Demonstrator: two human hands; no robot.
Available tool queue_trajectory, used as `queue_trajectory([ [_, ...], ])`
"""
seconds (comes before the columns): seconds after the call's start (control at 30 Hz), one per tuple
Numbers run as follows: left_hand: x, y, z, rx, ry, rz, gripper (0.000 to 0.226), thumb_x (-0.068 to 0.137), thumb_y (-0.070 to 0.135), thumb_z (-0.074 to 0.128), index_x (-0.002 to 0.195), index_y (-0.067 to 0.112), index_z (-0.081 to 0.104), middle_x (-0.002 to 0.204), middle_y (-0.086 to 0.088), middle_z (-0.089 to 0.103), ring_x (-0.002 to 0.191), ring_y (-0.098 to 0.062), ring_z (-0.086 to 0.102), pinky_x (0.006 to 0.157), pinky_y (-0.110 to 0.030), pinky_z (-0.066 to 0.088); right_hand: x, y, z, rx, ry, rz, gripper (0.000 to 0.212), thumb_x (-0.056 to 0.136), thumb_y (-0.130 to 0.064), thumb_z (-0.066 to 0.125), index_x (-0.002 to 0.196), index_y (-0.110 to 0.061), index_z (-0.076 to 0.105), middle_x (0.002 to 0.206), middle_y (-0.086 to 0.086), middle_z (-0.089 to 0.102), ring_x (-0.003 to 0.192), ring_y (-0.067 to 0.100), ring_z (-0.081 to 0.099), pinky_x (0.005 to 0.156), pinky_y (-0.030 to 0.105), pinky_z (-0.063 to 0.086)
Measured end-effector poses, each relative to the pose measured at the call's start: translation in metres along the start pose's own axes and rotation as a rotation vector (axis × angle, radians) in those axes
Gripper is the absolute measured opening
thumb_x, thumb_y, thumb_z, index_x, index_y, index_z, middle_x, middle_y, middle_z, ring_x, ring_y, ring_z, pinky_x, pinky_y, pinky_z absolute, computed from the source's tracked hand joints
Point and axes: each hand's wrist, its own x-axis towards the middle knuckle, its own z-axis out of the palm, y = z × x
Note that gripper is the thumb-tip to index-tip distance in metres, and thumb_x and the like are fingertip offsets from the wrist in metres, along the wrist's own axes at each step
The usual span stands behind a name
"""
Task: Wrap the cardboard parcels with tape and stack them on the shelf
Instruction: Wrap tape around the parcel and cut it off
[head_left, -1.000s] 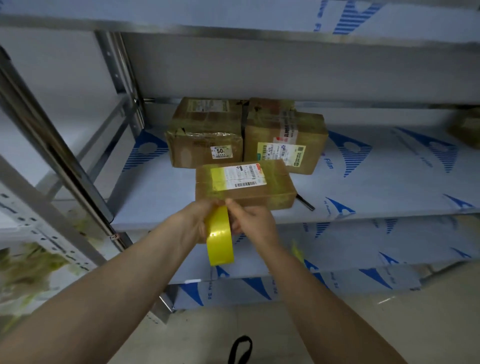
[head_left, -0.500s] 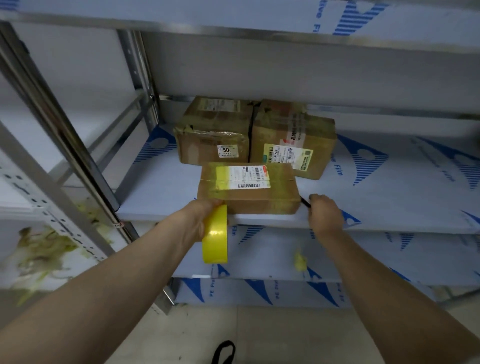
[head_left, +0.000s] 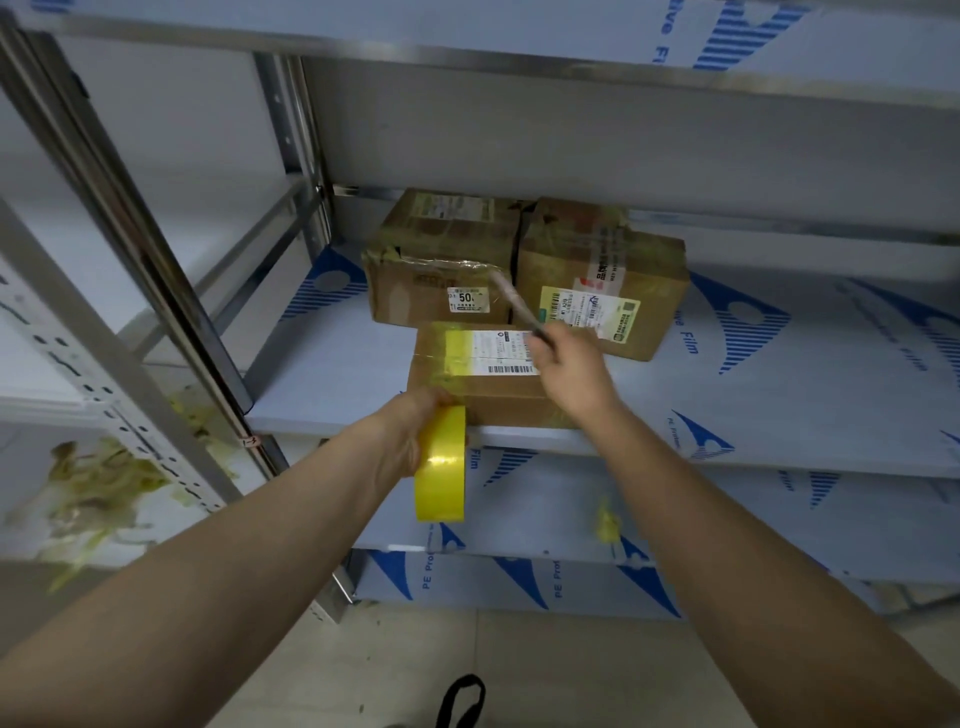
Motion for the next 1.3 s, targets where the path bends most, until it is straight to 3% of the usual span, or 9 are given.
queue_trajectory([
  [0.1,0.000,-0.002,0.000,-0.008,0.002,0.001,0.009,0.094,0.019,0.052,0.091,0.012,0.056,0.070,-0.010,0.056,0.048,-0.021,0.056,0.042,-0.025,0.049,0.015,-0.021,0.039,-0.238,-0.162,-0.135,0.028,0.102,-0.030,0.038,0.116,-0.011,0.053,0.090,0.005,0.058,0.076,0.019,0.054,0.057,0.032,0.036],
  [0.23,0.002,-0.005,-0.003,-0.044,-0.016,0.018,0.016,0.093,0.017,0.052,0.104,0.008,0.060,0.079,-0.013,0.058,0.063,-0.024,0.055,0.058,-0.031,0.049,0.016,-0.014,0.073,-0.408,-0.126,-0.182,0.030,0.103,-0.028,0.035,0.116,-0.008,0.052,0.110,0.011,0.058,0.101,0.028,0.053,0.069,0.032,0.031],
  [0.37,0.008,-0.009,-0.003,-0.059,0.052,0.067,0.018,0.089,0.016,0.061,0.105,0.008,0.057,0.079,-0.013,0.060,0.063,-0.024,0.058,0.052,-0.029,0.051,0.017,-0.002,0.082,-0.410,-0.073,-0.231,0.031,0.102,-0.028,0.035,0.115,-0.005,0.053,0.110,0.012,0.059,0.101,0.028,0.053,0.077,0.034,0.035],
  [0.63,0.014,-0.047,-0.003,-0.006,0.071,0.023,0.033,0.096,0.013,0.054,0.127,0.004,0.052,0.116,-0.021,0.059,0.103,-0.033,0.059,0.096,-0.050,0.048,0.016,-0.002,0.085,-0.364,-0.044,-0.187,0.030,0.102,-0.026,0.036,0.114,-0.005,0.055,0.106,0.012,0.060,0.096,0.029,0.055,0.065,0.034,0.032],
  [0.83,0.012,-0.048,-0.005,-0.019,0.067,0.097,0.029,0.098,0.027,0.050,0.121,0.010,0.044,0.107,-0.018,0.054,0.094,-0.030,0.055,0.094,-0.050,0.047,0.020,-0.012,0.059,-0.048,-0.151,-0.057,0.041,0.101,-0.024,0.043,0.141,-0.029,0.044,0.125,0.009,0.062,0.111,0.029,0.056,0.084,0.030,0.043],
  [0.97,0.012,-0.045,-0.007,0.014,0.086,0.099,0.027,0.100,0.028,0.045,0.122,0.012,0.046,0.126,-0.021,0.054,0.117,-0.037,0.052,0.101,-0.052,0.043,0.012,-0.026,0.034,-0.009,-0.142,-0.063,0.037,0.097,-0.021,0.051,0.132,-0.032,0.052,0.111,0.006,0.067,0.100,0.026,0.061,0.087,0.040,0.050],
  [1.07,0.010,-0.043,-0.008,0.014,0.077,0.078,0.032,0.100,0.027,0.042,0.128,0.011,0.047,0.120,-0.020,0.058,0.108,-0.035,0.058,0.096,-0.049,0.048,-0.001,-0.029,0.014,0.018,-0.236,-0.069,0.026,0.093,-0.029,0.059,0.118,-0.028,0.065,0.102,0.000,0.069,0.093,0.019,0.063,0.084,0.039,0.052],
  [1.2,0.003,-0.038,-0.009,-0.010,0.047,0.040,0.019,0.101,0.027,0.041,0.106,0.013,0.053,0.081,-0.014,0.061,0.064,-0.025,0.061,0.059,-0.033,0.055,-0.018,-0.028,-0.008,-0.377,-0.244,-0.156,0.027,0.094,-0.046,0.052,0.109,-0.032,0.070,0.106,-0.009,0.069,0.098,0.016,0.061,0.062,0.026,0.040],
  [1.3,0.000,-0.037,-0.008,0.022,0.072,0.074,0.023,0.102,0.026,0.039,0.114,0.012,0.052,0.093,-0.018,0.061,0.079,-0.029,0.061,0.075,-0.040,0.054,-0.025,-0.031,-0.008,-0.666,-0.256,-0.257,0.031,0.098,-0.046,0.042,0.111,-0.033,0.067,0.103,-0.003,0.069,0.096,0.021,0.061,0.060,0.026,0.035],
])
